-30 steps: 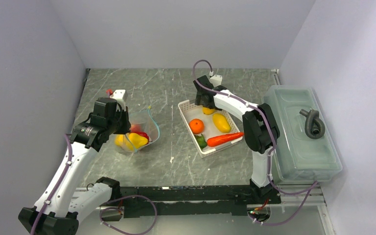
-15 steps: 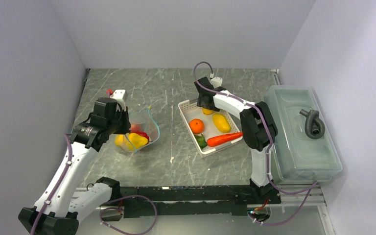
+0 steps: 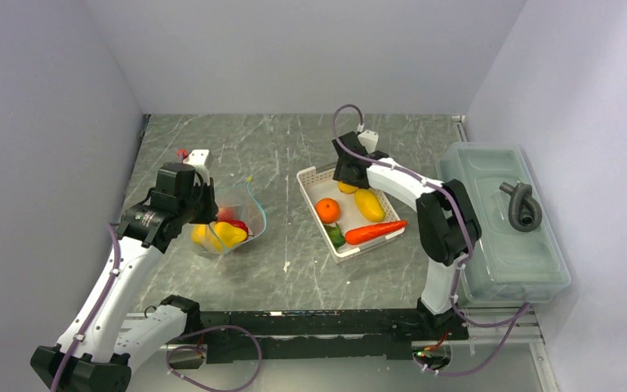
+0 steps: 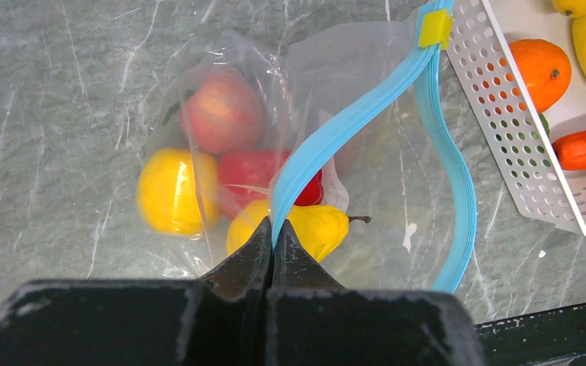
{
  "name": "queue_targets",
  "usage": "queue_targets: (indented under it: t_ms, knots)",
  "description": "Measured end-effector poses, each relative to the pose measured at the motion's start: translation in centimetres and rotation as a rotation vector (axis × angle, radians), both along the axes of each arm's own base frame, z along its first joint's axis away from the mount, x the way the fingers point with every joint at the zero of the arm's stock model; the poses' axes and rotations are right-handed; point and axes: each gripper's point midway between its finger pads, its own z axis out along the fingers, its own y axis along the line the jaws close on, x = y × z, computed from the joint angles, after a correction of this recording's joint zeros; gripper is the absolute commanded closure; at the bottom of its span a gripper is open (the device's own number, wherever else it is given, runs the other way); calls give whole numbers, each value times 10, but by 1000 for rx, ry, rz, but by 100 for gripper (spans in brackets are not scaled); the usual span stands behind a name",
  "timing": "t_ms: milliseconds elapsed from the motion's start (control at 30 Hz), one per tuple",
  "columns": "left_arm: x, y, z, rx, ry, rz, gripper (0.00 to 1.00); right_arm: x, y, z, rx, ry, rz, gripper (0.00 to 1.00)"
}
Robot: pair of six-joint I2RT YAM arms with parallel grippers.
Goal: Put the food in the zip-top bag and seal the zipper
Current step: Pick up the fake fruit from the bin, then place the fake fruit in the zipper food storage bag.
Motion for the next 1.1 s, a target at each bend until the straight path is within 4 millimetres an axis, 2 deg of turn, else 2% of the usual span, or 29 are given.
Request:
queue_targets:
  t_ms: [300,600,767,900,1100]
  knots:
    - [0,0,0,0,0,0,100,-14,5,55,103,-109,39,87]
    - [0,0,0,0,0,0,100,-41,27,99,237,-203,208,87]
    - [0,0,0,0,0,0,100,-60,53,132,301,-268,335,88]
    - [0,0,0,0,0,0,100,-83,81,162,354,-328,471,88]
    - [0,0,0,0,0,0,100,-119,118,190,383,-383,665,87]
